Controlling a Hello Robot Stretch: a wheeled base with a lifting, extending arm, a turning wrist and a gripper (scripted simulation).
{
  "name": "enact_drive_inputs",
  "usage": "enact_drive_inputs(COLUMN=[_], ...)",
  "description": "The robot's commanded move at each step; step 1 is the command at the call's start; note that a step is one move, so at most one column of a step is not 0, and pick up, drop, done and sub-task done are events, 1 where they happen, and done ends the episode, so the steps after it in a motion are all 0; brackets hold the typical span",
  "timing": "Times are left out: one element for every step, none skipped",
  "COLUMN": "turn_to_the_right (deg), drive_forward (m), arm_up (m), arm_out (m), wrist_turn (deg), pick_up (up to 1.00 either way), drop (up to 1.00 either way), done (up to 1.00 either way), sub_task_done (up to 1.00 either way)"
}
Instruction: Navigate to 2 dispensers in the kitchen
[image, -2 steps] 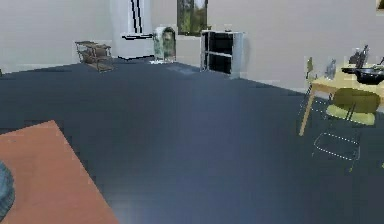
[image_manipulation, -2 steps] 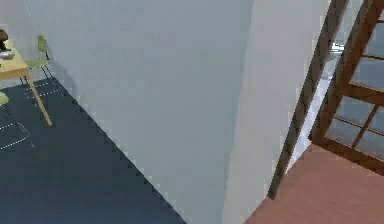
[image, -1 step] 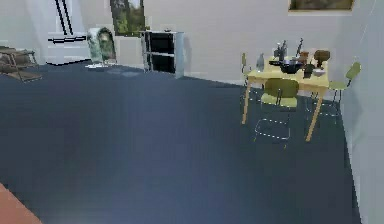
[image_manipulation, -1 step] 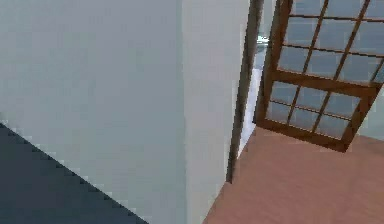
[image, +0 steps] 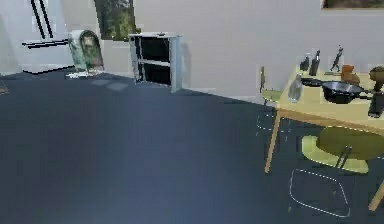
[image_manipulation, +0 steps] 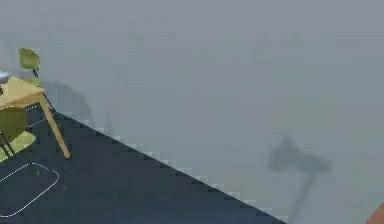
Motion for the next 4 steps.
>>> enact_drive_inputs(turn_to_the_right=[0.0,3.0,0.0,3.0], drive_forward=[1.0,0.0,1.0,0.0], arm_up=[0.0,0.0,0.0,0.0], arm_out=[0.0,0.0,0.0,0.0], wrist_turn=[0.0,0.0,0.0,0.0], pick_up=[0.0,0.0,0.0,0.0], drop=[0.0,0.0,0.0,0.0], done=[0.0,0.0,0.0,0.0], sub_task_done=[0.0,0.0,0.0,0.0])
